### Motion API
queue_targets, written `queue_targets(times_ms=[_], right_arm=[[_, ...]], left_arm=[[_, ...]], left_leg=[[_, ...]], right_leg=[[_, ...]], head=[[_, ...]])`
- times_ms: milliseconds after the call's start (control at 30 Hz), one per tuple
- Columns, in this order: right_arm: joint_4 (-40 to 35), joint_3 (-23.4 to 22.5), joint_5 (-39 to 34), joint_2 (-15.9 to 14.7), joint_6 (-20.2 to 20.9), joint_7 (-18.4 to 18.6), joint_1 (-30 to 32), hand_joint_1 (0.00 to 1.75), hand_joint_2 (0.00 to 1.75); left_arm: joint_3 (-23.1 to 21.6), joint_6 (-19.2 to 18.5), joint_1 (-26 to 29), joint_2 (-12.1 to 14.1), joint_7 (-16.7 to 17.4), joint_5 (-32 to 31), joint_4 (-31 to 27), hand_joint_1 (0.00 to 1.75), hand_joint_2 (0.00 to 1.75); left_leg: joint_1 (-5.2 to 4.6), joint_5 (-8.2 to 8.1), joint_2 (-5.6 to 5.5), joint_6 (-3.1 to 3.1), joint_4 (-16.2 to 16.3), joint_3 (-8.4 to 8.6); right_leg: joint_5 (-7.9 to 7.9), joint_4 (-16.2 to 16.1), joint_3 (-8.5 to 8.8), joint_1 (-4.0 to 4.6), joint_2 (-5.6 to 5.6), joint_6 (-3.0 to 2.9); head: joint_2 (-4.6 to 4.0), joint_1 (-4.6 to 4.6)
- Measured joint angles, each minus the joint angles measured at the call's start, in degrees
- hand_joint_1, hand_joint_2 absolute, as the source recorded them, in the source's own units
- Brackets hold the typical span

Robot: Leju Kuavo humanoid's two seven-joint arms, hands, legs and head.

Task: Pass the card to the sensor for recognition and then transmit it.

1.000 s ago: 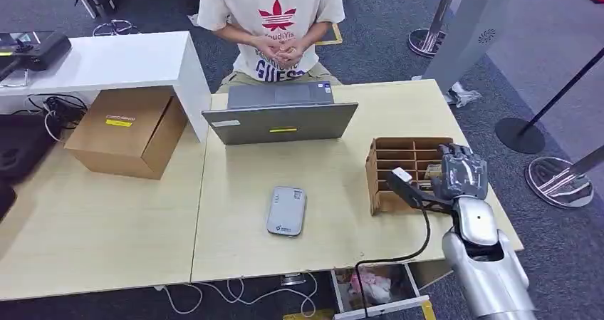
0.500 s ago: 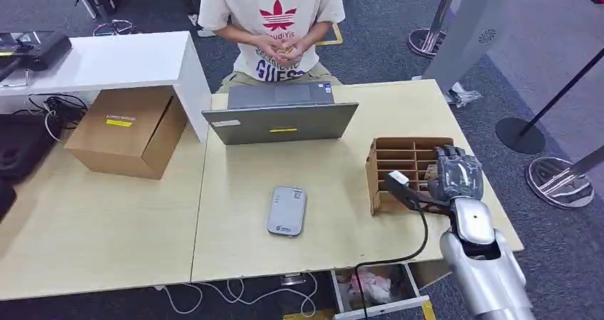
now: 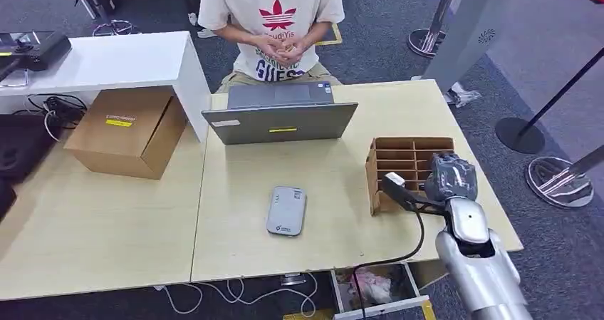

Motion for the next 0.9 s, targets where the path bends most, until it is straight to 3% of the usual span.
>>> queue_targets(times_ms=[100,233,267,367,467,500,767,900], right_arm=[[1.5,0.8,0.2,0.4,-0.3,-0.2,-1.7,0.8,1.75],[3.4,1.6,0.5,1.2,-0.7,-0.2,-3.2,1.4,1.75],[3.7,1.7,0.5,1.3,-0.7,-0.2,-3.5,1.43,1.75],[4.4,2.0,0.5,1.5,-0.8,-0.2,-3.9,1.43,1.75],[5.0,2.4,0.5,1.8,-0.7,-0.2,-4.4,1.34,1.75],[5.0,2.4,0.5,1.9,-0.7,-0.2,-4.5,1.24,1.75],[5.4,2.8,1.0,3.5,-0.2,0.1,-5.7,1.31,1.75],[6.0,2.9,1.2,4.0,-0.2,0.0,-6.6,1.17,1.75]], left_arm=[[0.0,0.2,0.0,0.0,0.0,0.3,0.0,0.0,0.0],[0.1,0.4,0.0,0.0,-0.1,0.7,0.0,0.0,0.0],[0.1,0.5,0.0,0.0,-0.1,0.7,0.0,0.0,0.0],[0.2,0.5,0.0,0.0,-0.2,0.6,0.0,0.0,0.0],[0.3,0.5,0.0,0.0,-0.2,0.6,0.0,0.0,0.0],[0.4,0.5,0.0,0.0,-0.2,0.7,0.0,0.0,0.0],[0.9,1.2,0.0,0.3,-0.2,1.1,0.0,0.0,0.0],[0.9,1.4,0.0,0.5,-0.3,1.2,0.0,0.0,0.0]], left_leg=[[0.0,0.02,-0.02,0.0,0.0,0.0],[0.0,0.04,-0.07,0.02,0.0,-0.01],[0.0,0.04,-0.07,0.02,0.0,-0.01],[0.0,0.03,-0.07,0.02,0.0,-0.02],[0.0,0.03,-0.07,0.02,0.0,-0.03],[0.0,0.03,-0.07,0.02,0.0,-0.03],[0.0,0.04,-0.07,0.01,0.0,-0.02],[0.0,0.04,-0.07,0.01,0.0,-0.02]], right_leg=[[0.0,0.0,0.01,0.0,-0.02,0.0],[0.01,0.0,0.01,0.0,-0.05,0.0],[0.01,0.0,0.01,0.0,-0.05,0.0],[0.0,0.0,0.0,0.0,-0.06,0.0],[0.0,0.0,-0.01,0.0,-0.06,0.0],[0.0,0.0,-0.01,0.0,-0.07,0.0],[0.01,0.0,0.0,0.0,-0.07,0.0],[0.0,0.0,-0.01,0.0,-0.07,0.0]], head=[[0.0,0.02],[0.0,0.0],[0.0,0.0],[0.0,0.0],[0.0,0.0],[0.0,0.0],[0.0,0.0],[0.0,0.0]])
